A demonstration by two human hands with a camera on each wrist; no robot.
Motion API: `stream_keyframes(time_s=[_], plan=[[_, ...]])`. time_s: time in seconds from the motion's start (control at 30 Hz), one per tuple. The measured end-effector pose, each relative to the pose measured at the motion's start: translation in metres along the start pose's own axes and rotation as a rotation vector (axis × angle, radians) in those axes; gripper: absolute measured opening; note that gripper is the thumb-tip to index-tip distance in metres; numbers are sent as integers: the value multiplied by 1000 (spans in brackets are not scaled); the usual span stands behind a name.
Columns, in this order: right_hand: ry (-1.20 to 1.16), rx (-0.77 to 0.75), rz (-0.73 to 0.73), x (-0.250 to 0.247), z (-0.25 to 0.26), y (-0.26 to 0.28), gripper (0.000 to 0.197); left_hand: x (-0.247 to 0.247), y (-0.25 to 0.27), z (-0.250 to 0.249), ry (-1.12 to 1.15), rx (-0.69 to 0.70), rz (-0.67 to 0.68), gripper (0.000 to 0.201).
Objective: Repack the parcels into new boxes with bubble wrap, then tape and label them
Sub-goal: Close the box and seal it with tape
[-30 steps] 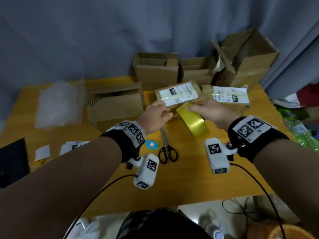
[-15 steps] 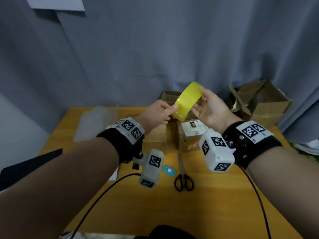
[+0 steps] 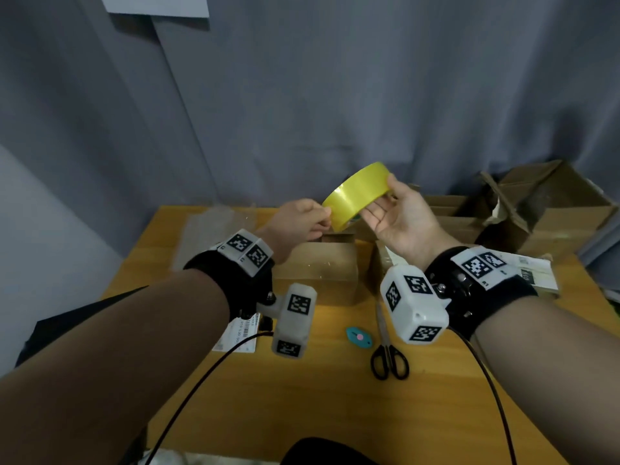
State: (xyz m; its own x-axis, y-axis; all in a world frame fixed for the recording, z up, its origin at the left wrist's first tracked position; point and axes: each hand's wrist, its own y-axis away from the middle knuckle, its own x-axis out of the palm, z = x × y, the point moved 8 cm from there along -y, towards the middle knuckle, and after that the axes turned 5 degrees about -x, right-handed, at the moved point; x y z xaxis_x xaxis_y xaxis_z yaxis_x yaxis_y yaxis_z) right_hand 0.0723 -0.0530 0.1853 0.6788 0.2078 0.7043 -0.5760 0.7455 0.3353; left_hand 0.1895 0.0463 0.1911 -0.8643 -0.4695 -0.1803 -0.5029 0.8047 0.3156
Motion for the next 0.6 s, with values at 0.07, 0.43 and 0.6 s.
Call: stream_keyframes(time_s=[0.07,0.43,0.6], plan=[[118,76,0,-2,-9,0,27,-13,-4,0,13,5,-65,20],[616,-10,-42,-16,-28,-9,50,-57,-2,-71,-315,354,-132,28],[1070,-194,323,11,-25,-1,104,-63,-1,-65,-216,364,-35,27]])
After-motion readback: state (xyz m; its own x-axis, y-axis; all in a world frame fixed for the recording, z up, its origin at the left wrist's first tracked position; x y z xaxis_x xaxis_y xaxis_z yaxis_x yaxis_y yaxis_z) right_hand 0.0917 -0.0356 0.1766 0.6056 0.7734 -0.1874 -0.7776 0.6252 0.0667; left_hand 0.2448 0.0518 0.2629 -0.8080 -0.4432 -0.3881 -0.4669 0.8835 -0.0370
